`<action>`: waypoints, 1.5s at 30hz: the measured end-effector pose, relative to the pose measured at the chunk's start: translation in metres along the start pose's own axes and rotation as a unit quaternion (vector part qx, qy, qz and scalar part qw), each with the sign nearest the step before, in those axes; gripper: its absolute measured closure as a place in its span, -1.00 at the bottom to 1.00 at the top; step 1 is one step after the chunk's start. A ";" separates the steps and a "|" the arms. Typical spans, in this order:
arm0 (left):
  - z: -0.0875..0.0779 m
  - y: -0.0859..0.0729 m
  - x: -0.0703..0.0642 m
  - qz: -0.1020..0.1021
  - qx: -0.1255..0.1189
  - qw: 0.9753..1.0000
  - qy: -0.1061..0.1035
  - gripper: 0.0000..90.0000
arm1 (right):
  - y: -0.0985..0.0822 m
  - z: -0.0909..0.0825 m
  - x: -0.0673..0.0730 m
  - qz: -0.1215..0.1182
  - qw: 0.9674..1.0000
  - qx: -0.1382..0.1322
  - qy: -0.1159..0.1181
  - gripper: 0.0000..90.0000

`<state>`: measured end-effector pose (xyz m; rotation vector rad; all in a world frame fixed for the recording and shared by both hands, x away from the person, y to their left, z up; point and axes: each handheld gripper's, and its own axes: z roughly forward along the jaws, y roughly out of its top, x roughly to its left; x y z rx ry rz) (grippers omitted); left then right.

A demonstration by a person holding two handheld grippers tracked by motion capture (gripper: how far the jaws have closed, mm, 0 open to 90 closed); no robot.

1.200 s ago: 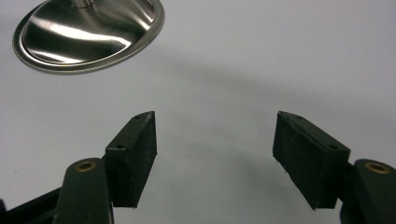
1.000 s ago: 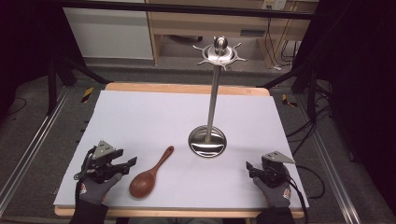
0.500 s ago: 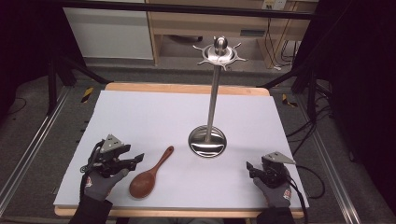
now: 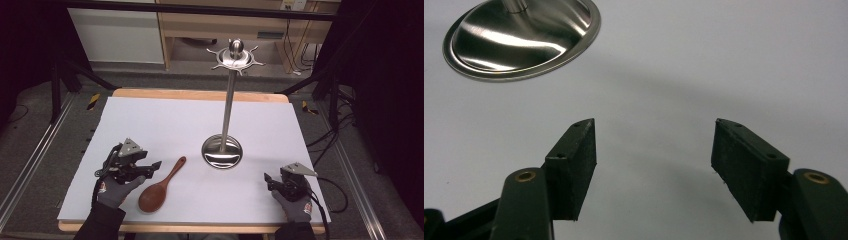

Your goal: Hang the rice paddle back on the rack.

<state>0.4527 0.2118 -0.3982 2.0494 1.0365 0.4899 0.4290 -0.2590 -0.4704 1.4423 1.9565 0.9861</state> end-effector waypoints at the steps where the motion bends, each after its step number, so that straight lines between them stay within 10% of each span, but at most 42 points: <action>1: 0.001 0.003 -0.001 0.001 0.001 1.000 -0.001 -0.21 | 0.000 0.000 0.000 0.001 1.000 0.001 -0.001 -0.23; 45: 0.036 0.022 -0.018 0.039 0.094 0.995 -0.025 -0.19 | 0.000 0.001 0.001 -0.002 1.000 0.007 0.008 -0.15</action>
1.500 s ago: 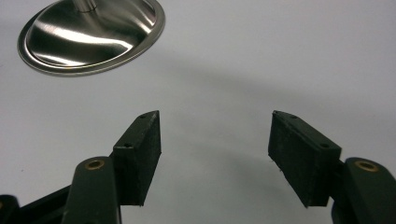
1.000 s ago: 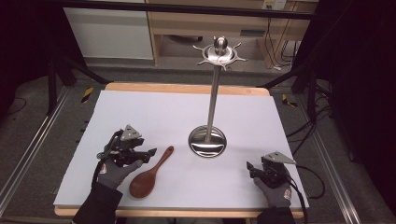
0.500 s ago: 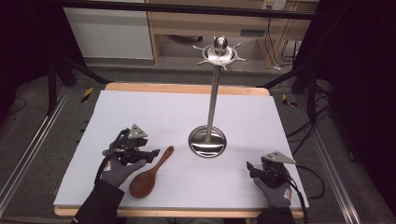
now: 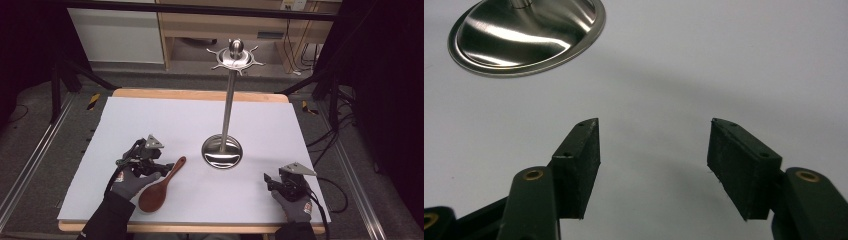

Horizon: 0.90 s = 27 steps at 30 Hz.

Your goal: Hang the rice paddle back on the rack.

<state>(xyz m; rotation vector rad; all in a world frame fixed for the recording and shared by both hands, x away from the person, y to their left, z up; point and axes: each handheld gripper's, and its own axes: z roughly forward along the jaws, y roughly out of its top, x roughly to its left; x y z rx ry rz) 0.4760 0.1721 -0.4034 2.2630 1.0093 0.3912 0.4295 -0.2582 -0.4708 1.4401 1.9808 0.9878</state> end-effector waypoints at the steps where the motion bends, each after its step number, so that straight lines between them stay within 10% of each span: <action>1: 0.001 0.000 0.000 0.001 0.001 1.000 0.001 -0.19 | 0.000 0.000 0.000 0.000 1.000 0.000 0.000 -0.15; 27: 0.027 -0.006 -0.008 0.011 0.079 0.997 -0.006 -0.03 | 0.000 0.001 0.001 0.000 1.000 0.004 0.008 -0.08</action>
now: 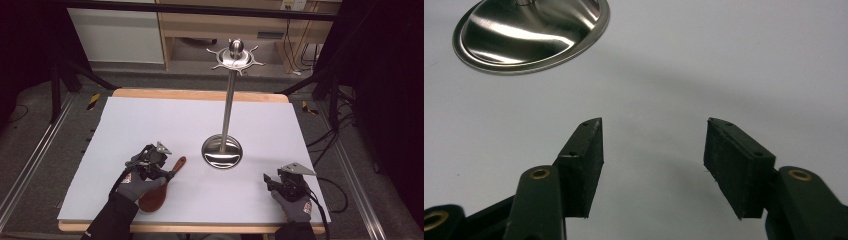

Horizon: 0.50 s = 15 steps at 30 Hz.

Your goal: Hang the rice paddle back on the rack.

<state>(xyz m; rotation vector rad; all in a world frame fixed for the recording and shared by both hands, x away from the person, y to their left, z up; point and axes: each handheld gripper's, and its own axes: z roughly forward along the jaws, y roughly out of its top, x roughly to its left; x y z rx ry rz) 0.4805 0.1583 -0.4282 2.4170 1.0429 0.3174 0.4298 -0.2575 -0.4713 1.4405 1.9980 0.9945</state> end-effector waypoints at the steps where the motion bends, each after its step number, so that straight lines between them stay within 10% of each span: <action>1: 0.001 0.000 0.000 0.000 0.003 1.000 -0.001 -0.02 | 0.000 0.000 0.000 -0.001 1.000 0.000 0.000 -0.08; 15: 0.012 -0.002 -0.003 -0.004 0.028 1.000 -0.002 0.18 | 0.000 0.000 0.000 -0.001 1.000 0.002 0.000 -0.06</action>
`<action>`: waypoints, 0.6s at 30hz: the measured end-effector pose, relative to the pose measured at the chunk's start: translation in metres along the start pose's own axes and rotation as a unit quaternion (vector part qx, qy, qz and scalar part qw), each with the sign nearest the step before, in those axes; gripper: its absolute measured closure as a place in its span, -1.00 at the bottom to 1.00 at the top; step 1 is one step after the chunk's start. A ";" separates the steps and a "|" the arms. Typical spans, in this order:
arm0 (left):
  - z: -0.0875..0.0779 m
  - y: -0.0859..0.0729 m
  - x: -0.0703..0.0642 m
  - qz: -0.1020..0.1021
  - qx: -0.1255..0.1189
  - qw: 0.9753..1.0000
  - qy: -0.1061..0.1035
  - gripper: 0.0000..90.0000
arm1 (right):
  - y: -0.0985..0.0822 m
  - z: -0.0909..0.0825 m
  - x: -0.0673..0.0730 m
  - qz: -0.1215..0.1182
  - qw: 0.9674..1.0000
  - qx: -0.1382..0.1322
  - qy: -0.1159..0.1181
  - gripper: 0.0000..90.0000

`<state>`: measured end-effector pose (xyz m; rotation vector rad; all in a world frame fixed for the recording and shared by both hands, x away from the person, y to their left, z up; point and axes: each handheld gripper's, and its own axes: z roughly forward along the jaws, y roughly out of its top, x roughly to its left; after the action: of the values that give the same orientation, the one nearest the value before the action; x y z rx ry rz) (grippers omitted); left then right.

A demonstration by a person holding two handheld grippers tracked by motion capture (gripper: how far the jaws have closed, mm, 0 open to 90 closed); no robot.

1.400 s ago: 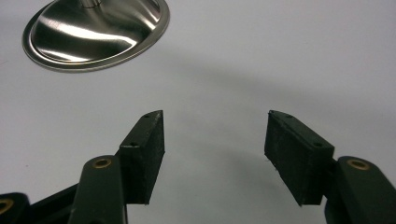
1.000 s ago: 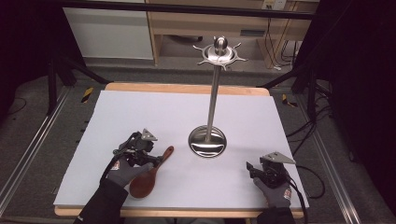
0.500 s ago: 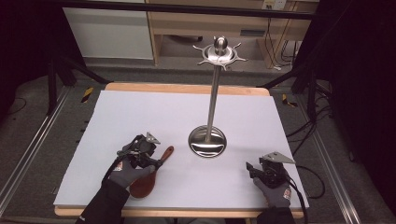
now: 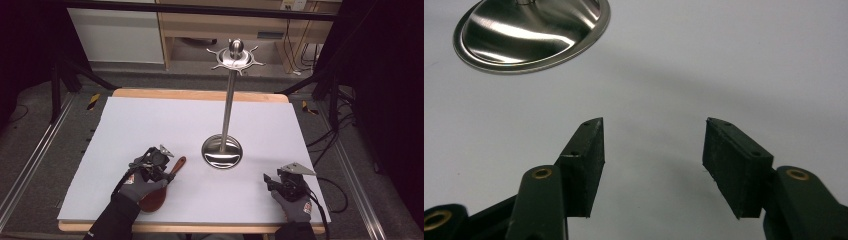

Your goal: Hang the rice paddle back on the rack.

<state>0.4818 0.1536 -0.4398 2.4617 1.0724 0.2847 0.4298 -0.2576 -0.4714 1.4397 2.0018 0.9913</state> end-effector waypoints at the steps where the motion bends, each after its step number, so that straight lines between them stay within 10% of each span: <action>1: 0.001 0.000 0.000 0.003 0.003 1.000 0.002 0.18 | 0.000 0.000 0.000 0.000 1.000 0.000 0.000 -0.06; 18: 0.012 0.000 -0.002 -0.005 0.038 0.999 -0.007 0.58 | 0.000 0.000 0.000 0.000 1.000 0.001 0.000 -0.04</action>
<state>0.4843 0.1487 -0.4503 2.5203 1.1088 0.2278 0.4298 -0.2576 -0.4714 1.4396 2.0033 0.9892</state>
